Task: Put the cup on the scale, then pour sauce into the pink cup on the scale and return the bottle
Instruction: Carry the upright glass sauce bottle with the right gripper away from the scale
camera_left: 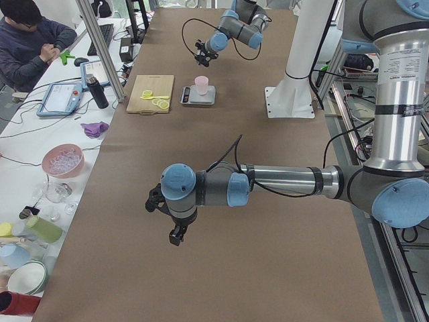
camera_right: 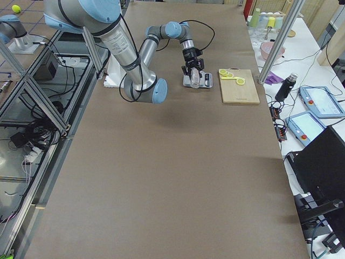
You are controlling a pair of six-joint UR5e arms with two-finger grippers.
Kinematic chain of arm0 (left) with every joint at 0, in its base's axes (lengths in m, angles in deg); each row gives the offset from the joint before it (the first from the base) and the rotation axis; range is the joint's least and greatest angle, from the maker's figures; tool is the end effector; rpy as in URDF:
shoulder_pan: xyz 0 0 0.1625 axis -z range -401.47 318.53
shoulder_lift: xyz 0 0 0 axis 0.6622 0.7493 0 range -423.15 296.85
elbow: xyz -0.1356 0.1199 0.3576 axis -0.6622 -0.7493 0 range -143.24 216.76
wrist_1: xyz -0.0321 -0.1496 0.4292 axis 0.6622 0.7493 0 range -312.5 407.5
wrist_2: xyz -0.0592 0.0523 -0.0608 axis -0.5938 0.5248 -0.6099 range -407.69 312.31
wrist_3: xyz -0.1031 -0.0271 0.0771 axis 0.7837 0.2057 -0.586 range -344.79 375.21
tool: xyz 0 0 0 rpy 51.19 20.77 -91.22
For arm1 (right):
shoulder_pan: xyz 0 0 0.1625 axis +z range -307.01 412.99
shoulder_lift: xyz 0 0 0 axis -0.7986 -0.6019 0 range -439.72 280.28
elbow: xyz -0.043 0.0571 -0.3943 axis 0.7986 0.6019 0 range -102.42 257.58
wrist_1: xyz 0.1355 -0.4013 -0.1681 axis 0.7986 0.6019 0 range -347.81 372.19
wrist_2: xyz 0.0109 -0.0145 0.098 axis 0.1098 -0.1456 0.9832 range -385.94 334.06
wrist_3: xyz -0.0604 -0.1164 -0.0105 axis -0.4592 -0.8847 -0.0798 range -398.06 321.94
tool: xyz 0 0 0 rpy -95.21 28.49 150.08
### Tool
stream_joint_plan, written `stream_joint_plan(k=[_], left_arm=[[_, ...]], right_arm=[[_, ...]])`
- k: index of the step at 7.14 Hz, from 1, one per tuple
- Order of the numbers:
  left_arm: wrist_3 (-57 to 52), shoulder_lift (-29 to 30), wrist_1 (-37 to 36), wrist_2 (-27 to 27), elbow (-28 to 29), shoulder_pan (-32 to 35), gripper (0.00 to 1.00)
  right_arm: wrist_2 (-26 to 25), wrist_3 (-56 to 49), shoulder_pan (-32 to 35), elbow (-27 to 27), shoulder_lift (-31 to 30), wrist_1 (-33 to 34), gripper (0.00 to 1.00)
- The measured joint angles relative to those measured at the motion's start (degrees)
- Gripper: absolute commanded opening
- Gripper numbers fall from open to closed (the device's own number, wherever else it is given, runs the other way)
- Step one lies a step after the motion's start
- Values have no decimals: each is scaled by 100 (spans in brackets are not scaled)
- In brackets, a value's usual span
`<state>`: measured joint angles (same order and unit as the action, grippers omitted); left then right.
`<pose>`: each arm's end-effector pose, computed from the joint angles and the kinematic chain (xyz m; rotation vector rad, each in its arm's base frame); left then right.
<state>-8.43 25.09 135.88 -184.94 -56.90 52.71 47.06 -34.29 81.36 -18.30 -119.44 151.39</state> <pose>-0.0747 -0.5192 0.6374 0.2039 0.8030 0.3223 -0.5036 -0.4671 0.1694 0.2725 0.1919 -0.9830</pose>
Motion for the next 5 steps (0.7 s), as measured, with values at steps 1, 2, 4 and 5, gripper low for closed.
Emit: stream_joint_plan(k=[1, 2, 4, 5], left_arm=[[0, -2, 2, -2, -5, 0, 99], [2, -3, -1, -3, -7, 0, 99], [6, -7, -29, -3, -2, 3, 99], [8, -8, -43, -3, 5, 4, 99]], right_arm=[[207, -4, 115, -205, -165, -242, 0], [440, -14, 247, -389, -363, -563, 0], [990, -55, 590, -652, -716, -1230, 0], [1213, -84, 762, -702, -805, -1513, 0]])
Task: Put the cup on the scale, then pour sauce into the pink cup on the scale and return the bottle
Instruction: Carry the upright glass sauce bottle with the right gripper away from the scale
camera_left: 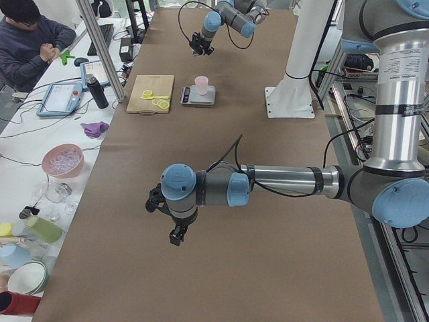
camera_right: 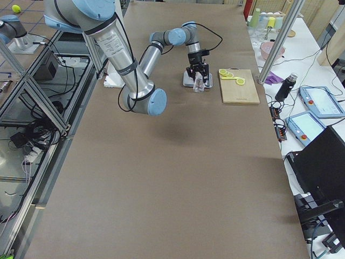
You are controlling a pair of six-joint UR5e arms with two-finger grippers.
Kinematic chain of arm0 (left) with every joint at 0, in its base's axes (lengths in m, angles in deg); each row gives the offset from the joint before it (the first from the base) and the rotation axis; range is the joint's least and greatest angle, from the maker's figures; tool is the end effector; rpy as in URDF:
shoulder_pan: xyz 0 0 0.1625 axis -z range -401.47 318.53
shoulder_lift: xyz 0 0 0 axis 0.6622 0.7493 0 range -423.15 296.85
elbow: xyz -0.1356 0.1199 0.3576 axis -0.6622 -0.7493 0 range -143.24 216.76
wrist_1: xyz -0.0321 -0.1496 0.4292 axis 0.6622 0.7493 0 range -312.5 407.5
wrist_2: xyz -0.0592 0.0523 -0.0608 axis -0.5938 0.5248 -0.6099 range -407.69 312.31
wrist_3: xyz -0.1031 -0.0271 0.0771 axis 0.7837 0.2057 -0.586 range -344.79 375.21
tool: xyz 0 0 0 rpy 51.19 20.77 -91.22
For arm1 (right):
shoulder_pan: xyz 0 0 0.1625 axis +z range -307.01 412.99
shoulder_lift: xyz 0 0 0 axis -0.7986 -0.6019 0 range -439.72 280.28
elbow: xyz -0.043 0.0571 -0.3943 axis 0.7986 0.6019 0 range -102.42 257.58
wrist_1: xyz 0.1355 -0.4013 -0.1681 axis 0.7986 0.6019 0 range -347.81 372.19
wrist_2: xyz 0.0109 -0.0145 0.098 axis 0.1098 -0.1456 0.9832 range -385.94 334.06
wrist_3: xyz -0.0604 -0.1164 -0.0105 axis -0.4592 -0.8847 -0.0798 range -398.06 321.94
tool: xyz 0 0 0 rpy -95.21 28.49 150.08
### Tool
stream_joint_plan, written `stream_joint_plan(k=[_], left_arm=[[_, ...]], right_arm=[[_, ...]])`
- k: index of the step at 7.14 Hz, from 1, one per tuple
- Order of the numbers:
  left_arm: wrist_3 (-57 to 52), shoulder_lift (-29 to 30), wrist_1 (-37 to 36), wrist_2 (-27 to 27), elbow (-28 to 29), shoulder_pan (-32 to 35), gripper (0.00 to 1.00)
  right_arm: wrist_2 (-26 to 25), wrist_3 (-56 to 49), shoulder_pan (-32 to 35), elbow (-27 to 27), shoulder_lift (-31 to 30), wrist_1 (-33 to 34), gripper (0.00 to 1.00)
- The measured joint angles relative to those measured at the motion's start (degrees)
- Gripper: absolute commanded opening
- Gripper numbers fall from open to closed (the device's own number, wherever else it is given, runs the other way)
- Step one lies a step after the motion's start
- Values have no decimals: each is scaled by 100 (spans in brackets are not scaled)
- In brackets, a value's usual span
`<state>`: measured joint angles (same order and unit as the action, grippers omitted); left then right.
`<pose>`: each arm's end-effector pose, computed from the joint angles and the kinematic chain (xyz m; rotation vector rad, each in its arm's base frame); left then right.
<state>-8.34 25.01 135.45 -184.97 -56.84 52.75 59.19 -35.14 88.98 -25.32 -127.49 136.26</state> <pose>-0.0749 -0.5178 0.6394 0.1945 0.8057 0.3160 -0.4480 -0.5038 0.1881 0.3747 -0.1045 -0.8654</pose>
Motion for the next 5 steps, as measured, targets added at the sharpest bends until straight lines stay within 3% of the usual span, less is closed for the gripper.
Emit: stream_joint_plan(k=[5], left_arm=[[62, 2, -22, 1, -9, -2, 99]], right_arm=[[1700, -550, 1343, -30, -945, -2244, 0]])
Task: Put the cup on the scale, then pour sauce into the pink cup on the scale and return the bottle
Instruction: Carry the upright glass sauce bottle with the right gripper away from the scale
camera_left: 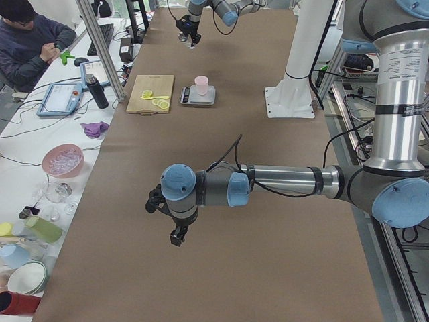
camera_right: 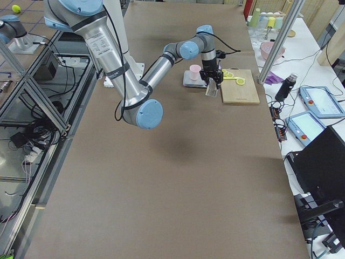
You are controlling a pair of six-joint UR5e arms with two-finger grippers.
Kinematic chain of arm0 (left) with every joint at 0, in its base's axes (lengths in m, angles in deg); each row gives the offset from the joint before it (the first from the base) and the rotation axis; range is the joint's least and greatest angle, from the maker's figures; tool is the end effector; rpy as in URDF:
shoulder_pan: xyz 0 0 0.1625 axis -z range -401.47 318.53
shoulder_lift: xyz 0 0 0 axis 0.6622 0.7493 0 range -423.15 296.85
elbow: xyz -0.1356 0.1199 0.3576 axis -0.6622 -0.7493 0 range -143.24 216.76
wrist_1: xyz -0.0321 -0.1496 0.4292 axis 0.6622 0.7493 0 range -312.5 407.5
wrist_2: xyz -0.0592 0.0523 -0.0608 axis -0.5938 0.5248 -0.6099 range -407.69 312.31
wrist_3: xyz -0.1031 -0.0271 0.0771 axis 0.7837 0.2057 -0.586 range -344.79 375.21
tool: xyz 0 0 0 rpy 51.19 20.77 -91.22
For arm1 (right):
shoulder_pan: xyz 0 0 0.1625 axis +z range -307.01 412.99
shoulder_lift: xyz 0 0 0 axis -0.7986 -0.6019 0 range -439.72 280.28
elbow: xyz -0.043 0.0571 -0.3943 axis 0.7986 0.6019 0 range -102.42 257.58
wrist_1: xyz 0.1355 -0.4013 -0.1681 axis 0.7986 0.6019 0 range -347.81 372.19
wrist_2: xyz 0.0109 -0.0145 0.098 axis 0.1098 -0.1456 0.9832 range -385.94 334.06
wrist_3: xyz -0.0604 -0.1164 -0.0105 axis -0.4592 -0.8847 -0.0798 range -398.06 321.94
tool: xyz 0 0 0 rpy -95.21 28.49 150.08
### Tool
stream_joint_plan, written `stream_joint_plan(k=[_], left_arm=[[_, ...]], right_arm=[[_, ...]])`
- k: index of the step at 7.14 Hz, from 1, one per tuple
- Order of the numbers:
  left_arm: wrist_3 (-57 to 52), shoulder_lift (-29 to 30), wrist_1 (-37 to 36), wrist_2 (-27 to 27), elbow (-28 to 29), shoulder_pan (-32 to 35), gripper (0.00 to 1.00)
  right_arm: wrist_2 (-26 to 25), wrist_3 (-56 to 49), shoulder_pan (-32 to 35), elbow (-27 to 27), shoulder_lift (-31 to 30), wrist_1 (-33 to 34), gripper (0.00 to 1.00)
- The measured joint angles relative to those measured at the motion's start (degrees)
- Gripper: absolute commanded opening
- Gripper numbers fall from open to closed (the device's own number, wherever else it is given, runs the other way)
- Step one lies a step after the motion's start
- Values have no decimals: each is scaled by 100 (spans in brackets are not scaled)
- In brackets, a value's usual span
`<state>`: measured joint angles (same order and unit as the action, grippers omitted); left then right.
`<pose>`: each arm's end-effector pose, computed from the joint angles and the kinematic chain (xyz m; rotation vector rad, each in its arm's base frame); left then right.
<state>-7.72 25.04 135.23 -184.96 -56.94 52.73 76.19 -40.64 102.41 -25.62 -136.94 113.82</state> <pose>-0.0748 -0.5178 0.6386 0.1885 0.8067 0.3055 -0.3586 -0.5810 0.2359 0.5115 -0.3993 -0.7911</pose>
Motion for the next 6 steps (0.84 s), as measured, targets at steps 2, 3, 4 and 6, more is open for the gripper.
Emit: stream_joint_plan(k=[2, 3, 4, 6], left_arm=[[0, -3, 14, -1, -5, -3, 99], [0, -3, 24, -1, -2, -5, 99], [0, -3, 36, -1, -1, -6, 99], [0, -4, 49, -1, -1, -7, 99]], right_arm=[[522, -104, 298, 7, -520, -1030, 0], [746, -105, 399, 15, -832, -1639, 0], [922, -96, 467, 29, -1138, -2232, 0], [1220, -42, 543, 57, -1676, -3259, 0]])
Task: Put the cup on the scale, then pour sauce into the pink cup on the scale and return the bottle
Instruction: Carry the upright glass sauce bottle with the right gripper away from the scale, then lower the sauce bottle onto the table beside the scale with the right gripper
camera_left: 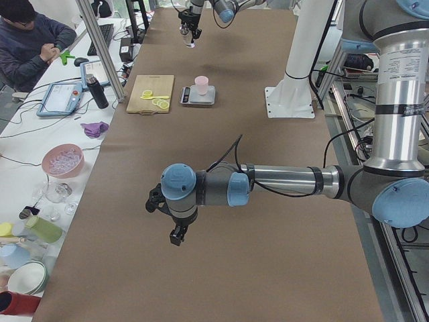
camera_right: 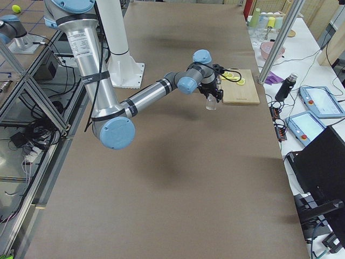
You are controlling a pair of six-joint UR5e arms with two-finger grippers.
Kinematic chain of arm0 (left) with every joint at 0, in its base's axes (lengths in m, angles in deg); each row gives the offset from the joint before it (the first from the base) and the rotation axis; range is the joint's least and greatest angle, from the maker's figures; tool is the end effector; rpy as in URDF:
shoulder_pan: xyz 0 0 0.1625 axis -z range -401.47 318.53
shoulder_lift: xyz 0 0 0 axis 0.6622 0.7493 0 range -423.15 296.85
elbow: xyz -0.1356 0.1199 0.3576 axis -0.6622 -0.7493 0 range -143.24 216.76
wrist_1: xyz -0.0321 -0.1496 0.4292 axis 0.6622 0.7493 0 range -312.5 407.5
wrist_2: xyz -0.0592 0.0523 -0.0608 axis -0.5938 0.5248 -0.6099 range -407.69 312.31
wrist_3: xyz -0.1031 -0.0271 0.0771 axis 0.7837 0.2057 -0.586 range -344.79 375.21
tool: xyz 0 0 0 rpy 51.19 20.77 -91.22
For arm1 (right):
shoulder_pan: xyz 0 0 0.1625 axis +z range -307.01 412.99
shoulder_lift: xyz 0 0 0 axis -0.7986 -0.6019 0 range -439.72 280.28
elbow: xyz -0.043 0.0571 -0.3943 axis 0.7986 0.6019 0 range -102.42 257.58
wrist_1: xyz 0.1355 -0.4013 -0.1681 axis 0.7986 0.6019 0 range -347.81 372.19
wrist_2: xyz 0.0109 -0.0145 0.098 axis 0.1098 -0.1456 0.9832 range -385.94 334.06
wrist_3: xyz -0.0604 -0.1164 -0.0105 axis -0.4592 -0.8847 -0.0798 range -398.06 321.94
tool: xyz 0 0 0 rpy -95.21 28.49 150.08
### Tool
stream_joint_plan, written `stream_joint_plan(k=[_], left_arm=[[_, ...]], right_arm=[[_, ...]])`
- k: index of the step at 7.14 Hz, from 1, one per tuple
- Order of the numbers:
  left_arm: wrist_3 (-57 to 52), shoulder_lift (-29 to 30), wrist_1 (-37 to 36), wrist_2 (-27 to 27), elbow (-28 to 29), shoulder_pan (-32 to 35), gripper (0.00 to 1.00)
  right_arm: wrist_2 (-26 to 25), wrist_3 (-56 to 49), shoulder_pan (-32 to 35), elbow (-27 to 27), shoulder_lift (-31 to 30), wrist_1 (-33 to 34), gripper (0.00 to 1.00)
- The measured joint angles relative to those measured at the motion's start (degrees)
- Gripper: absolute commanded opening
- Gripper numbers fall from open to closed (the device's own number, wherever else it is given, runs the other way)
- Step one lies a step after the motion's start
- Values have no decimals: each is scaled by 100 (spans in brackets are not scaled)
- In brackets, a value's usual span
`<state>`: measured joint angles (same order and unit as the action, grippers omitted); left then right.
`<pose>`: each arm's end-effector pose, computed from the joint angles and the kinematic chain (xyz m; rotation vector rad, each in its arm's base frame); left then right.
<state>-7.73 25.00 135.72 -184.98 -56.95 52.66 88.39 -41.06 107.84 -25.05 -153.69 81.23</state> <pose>-0.0741 -0.5184 0.6380 0.1955 0.8055 0.3101 -0.3089 -0.5761 0.3403 0.7292 -0.6357 -0.7986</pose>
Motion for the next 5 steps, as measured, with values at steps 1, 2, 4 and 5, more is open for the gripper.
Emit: stream_joint_plan(k=[1, 2, 4, 5], left_arm=[[0, 0, 1, 0, -3, 0, 99], [0, 0, 4, 0, -6, 0, 99], [0, 3, 10, 0, -7, 0, 99], [0, 4, 9, 0, -7, 0, 99]], right_arm=[[99, 102, 12, 12, -184, -390, 0], [172, 256, 14, 43, -367, -839, 0], [254, 540, 12, 239, -749, -1856, 0], [267, 764, 3, 563, -878, -2652, 0]])
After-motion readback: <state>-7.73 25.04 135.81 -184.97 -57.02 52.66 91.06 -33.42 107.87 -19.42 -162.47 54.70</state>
